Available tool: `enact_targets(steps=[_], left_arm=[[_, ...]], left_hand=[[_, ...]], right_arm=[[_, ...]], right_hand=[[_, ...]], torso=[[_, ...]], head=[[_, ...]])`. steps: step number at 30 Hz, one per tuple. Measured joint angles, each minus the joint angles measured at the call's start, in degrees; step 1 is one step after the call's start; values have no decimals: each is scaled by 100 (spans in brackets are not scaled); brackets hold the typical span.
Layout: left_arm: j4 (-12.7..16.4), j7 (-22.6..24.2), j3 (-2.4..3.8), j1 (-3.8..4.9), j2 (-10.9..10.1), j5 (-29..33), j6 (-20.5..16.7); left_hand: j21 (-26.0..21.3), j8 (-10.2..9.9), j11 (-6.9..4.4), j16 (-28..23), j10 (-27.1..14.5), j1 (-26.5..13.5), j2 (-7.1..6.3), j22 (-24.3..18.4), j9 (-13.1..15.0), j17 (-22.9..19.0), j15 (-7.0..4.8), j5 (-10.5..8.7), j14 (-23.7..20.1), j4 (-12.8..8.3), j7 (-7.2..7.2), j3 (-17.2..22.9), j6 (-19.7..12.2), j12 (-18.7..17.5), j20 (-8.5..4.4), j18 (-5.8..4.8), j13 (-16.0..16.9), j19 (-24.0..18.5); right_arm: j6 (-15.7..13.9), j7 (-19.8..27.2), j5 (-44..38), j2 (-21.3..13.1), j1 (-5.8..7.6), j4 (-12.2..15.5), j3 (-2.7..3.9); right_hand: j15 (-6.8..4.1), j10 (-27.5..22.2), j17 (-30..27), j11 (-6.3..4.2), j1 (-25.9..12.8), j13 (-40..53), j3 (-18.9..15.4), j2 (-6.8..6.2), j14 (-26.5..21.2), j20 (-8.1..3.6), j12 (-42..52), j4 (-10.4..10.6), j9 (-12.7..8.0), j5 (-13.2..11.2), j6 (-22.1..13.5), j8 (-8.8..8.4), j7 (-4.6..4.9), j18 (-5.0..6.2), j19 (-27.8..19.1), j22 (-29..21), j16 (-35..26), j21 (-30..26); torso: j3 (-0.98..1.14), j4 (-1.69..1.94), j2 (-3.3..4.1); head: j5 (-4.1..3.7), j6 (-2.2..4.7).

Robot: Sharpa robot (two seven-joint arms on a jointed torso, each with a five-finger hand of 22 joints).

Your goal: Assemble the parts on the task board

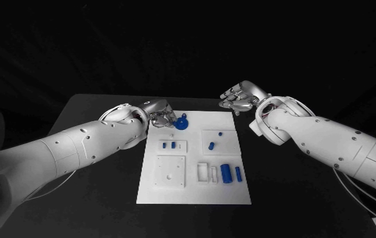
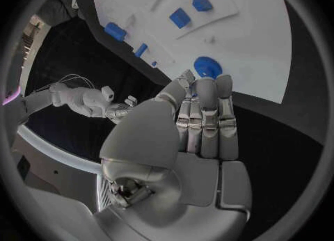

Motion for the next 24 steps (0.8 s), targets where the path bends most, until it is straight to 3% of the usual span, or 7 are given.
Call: enact_targets(steps=[7, 24], left_arm=[[-61, -51, -40, -3, -68, -83, 54], [-433, -61, -137, -177, 83, -233, 161]], left_hand=[[0, 0, 0, 0, 0, 0, 0, 0, -2, 0, 0, 0, 0, 0, 0, 0, 0, 0, 0, 0, 0, 0], [0, -1, 0, 0, 0, 0, -1, 0, 1, -1, 0, 0, -1, 0, -2, 0, -2, 0, 0, 0, 0, 0]], right_arm=[[1, 0, 3, -3, 0, 6, 0], [3, 0, 8, 25, 0, -4, 0]], right_hand=[[0, 0, 0, 0, 0, 0, 0, 0, 0, 0, 0, 0, 0, 0, 0, 0, 0, -1, 0, 0, 0, 0], [-1, 0, -19, 0, 0, 0, 0, 0, 0, 0, 0, 0, 0, 0, 0, 0, 0, -4, 0, 59, -1, -64]], torso=[[1, -7, 6], [14, -19, 11]], head=[[21, 1], [30, -15]])
